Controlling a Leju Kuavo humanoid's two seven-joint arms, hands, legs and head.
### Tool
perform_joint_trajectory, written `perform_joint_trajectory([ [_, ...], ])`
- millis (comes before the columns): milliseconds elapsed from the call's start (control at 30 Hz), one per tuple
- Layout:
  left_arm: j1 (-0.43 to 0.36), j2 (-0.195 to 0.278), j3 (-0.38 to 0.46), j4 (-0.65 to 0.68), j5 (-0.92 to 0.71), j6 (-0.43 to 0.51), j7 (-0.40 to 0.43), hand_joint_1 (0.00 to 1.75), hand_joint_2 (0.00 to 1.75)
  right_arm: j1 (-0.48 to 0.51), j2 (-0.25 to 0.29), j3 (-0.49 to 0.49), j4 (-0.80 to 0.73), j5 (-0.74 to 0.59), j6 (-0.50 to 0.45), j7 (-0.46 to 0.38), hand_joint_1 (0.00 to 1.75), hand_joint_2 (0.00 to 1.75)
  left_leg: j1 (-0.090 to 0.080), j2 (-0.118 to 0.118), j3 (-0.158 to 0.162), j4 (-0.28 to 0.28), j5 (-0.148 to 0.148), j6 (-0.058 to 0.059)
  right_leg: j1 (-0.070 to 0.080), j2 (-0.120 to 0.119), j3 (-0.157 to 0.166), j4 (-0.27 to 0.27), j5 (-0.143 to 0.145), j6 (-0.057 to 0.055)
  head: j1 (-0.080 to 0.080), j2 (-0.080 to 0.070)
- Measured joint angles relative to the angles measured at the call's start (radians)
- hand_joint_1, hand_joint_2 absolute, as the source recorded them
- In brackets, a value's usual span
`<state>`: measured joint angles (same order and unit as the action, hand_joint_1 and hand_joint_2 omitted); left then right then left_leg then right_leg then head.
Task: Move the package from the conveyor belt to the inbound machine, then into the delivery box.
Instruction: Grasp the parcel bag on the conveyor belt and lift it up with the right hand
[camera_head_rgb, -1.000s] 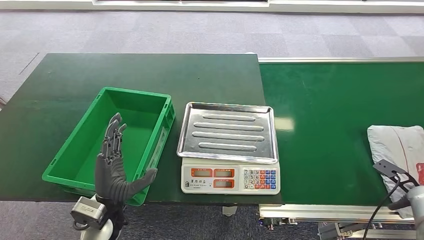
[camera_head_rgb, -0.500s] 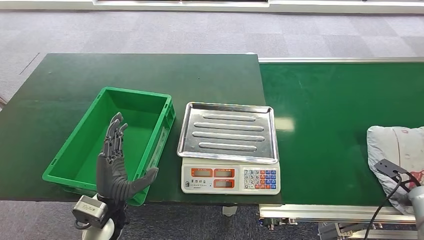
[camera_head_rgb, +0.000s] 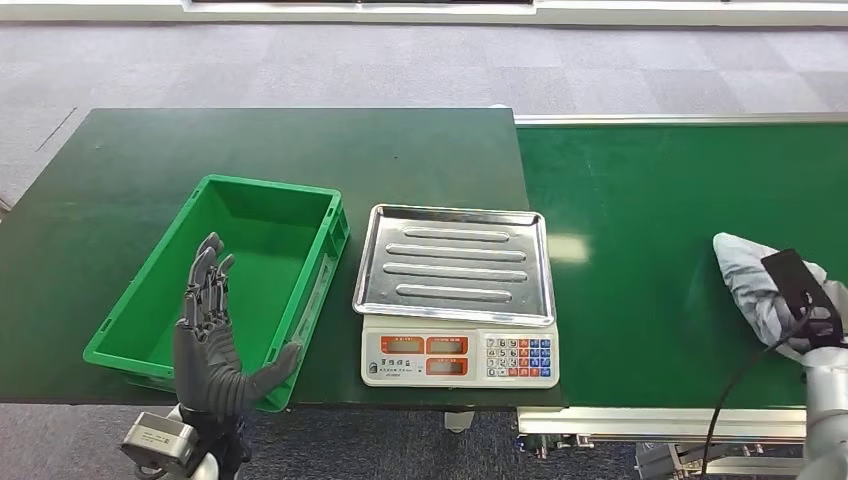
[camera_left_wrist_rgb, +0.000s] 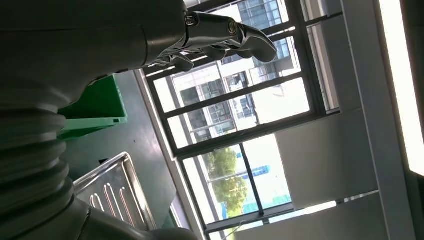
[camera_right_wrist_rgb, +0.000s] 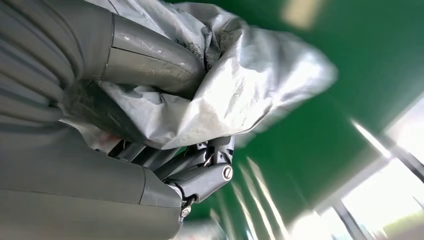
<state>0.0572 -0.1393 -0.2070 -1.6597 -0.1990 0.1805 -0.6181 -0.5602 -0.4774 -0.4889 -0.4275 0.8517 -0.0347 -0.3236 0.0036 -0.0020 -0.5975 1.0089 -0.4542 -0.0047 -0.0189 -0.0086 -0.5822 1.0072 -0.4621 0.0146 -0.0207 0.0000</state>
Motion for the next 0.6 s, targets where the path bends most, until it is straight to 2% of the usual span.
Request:
perform_joint_trajectory([
  [67,0.010,-0.001,0.000,-0.014,-0.002,0.016,0.000,0.00,1.75,0.019,0.066,0.012,-0.142,-0.136,-0.124,-0.050,1.75,1.75,0.000,-0.001,0.005,0.000,0.002,0.000,0.001,-0.001,-0.001,0.000,0.001,0.000,0.000,0.000],
  [133,0.014,-0.001,0.000,-0.020,-0.004,0.030,-0.002,0.00,1.75,0.053,0.121,0.050,-0.291,-0.228,-0.243,-0.059,1.75,1.75,0.000,-0.004,0.005,0.000,0.003,-0.001,0.001,-0.005,0.000,0.000,0.001,0.000,0.000,0.000],
  [200,0.012,-0.001,0.000,-0.023,-0.006,0.044,-0.007,0.00,1.75,0.088,0.169,0.113,-0.436,-0.279,-0.346,-0.086,1.75,1.75,0.000,-0.005,0.004,-0.001,0.004,-0.002,0.001,-0.005,-0.001,0.000,0.001,0.000,0.000,0.000],
  [267,0.002,-0.001,0.000,-0.021,-0.006,0.056,-0.013,0.00,1.75,0.109,0.210,0.193,-0.560,-0.301,-0.404,-0.109,1.75,1.75,0.000,-0.002,0.004,-0.001,0.004,-0.002,0.001,-0.001,-0.002,0.001,0.001,0.000,0.000,0.000],
  [467,-0.021,0.000,-0.001,-0.013,0.001,0.070,-0.021,0.00,1.75,0.129,0.277,0.388,-0.781,-0.293,-0.440,-0.144,1.75,1.75,0.000,-0.001,0.005,-0.001,0.004,-0.003,0.001,0.000,-0.002,0.001,0.001,-0.001,0.000,0.000],
  [533,-0.027,0.001,-0.001,-0.008,0.004,0.069,-0.025,0.00,1.75,0.130,0.285,0.432,-0.820,-0.220,-0.418,-0.158,1.75,1.75,0.000,-0.002,0.005,-0.001,0.004,-0.003,0.001,-0.001,-0.002,0.001,0.001,-0.001,0.000,0.000],
  [600,-0.038,0.004,-0.001,-0.001,0.009,0.064,-0.030,0.00,1.75,0.124,0.289,0.506,-0.847,-0.093,-0.337,-0.142,1.75,1.75,0.000,0.000,0.005,-0.001,0.004,-0.002,0.001,0.001,-0.002,0.001,0.002,-0.001,0.000,0.000],
])
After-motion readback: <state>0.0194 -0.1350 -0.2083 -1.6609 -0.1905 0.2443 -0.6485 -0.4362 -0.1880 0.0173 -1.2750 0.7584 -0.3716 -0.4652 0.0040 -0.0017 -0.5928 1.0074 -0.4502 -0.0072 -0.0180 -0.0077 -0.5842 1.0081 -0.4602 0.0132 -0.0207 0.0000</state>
